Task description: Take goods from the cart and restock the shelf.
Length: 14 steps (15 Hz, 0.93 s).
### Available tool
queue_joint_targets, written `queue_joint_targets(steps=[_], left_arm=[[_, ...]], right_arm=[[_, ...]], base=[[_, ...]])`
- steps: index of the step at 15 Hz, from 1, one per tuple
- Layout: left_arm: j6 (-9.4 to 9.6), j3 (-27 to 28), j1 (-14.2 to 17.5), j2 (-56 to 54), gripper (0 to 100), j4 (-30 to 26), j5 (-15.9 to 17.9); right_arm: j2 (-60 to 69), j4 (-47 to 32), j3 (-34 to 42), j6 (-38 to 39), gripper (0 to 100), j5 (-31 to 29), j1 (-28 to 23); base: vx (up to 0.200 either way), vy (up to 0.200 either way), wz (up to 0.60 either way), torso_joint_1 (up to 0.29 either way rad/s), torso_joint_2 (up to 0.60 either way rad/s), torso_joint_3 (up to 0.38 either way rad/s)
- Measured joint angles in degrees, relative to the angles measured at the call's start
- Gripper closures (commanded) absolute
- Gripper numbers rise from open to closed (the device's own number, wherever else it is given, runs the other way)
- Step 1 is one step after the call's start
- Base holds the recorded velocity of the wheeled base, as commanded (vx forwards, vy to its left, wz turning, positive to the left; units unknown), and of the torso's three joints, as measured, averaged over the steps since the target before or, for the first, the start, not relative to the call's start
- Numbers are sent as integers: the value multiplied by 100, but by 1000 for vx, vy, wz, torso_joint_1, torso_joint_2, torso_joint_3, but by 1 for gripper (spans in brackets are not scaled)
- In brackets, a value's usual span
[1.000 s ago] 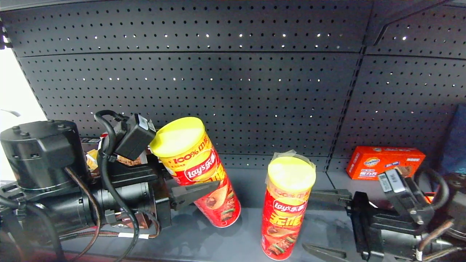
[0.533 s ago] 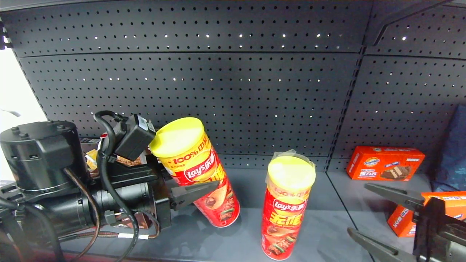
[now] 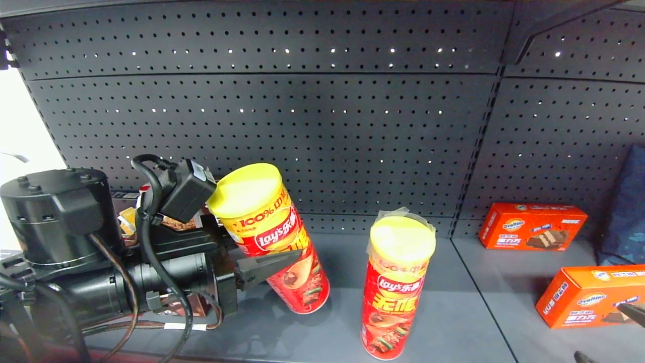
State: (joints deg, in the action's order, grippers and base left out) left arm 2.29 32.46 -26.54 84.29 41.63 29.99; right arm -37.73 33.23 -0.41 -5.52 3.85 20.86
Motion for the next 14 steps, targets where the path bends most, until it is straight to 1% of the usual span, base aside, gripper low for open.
queue_joint_targets(steps=[3,5,7,8,11,12,14], left_arm=[[2,4,-9,0,100,38,1],[9,15,-33,-6,100,46,12],[6,9,-48,-33,100,41,23],[6,4,-48,-66,100,30,23],[9,-179,-52,-240,100,30,30],[9,-306,-52,-315,100,40,39],[9,-452,-50,-430,100,41,59]], right_arm=[[1629,-1701,-33,63,0,-770,-204],[2517,-2621,-95,101,0,-1485,-396],[2950,-2881,-29,189,0,-1792,-503],[3076,-2957,4,235,0,-1819,-518],[3277,-2984,21,341,0,-1643,-494],[3371,-3020,23,325,0,-1346,-438],[3556,-3209,0,328,0,-530,-240]], base=[[0,0,0,0,0,0],[0,0,0,0,0,0],[0,0,0,0,0,0],[0,0,0,0,0,0],[0,0,0,0,0,0],[0,0,0,0,0,0],[0,0,0,0,0,0]])
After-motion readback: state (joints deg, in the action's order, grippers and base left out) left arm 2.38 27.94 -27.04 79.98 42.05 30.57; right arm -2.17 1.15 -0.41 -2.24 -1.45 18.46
